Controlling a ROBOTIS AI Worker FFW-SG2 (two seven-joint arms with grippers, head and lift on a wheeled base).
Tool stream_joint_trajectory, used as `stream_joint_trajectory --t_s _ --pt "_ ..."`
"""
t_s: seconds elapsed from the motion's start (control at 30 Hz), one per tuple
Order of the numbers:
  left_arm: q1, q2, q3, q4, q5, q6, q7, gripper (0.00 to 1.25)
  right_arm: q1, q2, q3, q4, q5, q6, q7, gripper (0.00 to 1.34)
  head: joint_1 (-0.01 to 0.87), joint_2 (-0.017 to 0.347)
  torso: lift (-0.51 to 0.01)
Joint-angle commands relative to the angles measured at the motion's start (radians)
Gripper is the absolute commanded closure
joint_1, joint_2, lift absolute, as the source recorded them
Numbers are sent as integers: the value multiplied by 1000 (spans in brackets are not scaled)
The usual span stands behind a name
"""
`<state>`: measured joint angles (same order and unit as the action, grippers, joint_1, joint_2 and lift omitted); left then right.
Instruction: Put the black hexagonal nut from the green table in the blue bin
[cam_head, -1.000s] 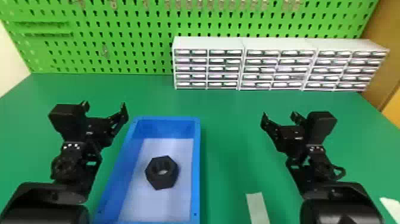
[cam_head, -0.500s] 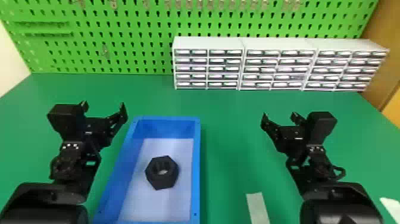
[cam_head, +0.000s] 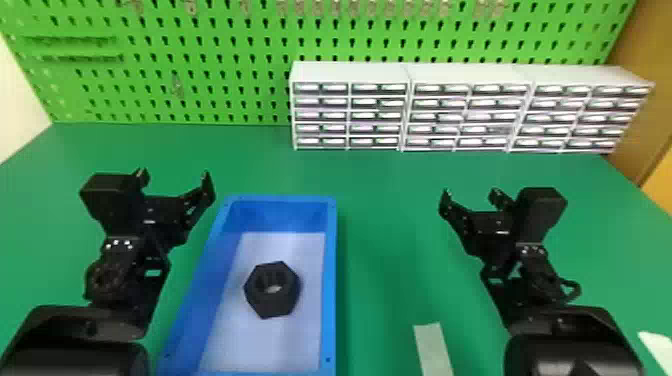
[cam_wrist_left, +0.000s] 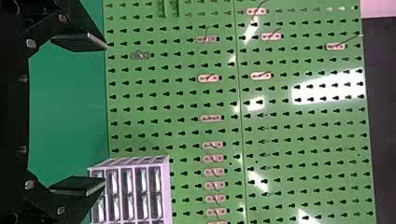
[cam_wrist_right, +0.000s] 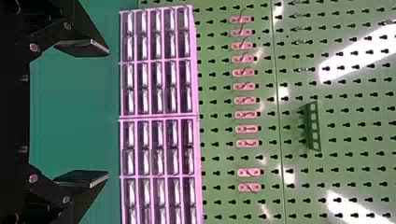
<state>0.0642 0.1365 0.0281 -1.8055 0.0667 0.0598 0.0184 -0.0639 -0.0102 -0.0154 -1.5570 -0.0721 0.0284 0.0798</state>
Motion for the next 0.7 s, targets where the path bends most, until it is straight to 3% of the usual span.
stream_joint_trajectory --t_s 0.0,0.67 --pt "0 0 0 0 -1 0 0 248 0 -1 3 0 0 4 0 346 686 52 -97" --pt "2 0 9 0 1 0 2 249 0 -4 3 0 0 4 0 346 686 52 -97"
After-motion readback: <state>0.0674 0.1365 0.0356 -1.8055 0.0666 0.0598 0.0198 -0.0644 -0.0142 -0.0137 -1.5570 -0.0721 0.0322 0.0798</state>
